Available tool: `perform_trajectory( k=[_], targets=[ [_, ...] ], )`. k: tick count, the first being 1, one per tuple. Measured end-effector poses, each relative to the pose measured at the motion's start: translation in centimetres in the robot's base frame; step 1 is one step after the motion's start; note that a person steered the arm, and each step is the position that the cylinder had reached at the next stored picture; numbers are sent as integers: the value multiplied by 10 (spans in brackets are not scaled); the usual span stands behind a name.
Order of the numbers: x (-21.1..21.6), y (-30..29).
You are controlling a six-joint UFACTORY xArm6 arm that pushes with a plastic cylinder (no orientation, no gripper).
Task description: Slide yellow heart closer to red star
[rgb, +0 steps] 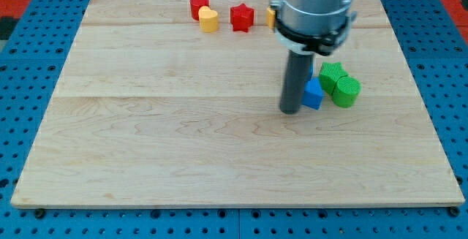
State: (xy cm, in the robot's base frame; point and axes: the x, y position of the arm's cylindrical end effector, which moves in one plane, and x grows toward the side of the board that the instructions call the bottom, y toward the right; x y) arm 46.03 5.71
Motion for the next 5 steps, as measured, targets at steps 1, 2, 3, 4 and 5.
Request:
perform_trajectory(
  k=[1,2,3,4,5],
  targets=[
    [-60,-50],
    [-115,-95],
    [-177,-134],
    [-197,-130],
    [-192,-91]
  ],
)
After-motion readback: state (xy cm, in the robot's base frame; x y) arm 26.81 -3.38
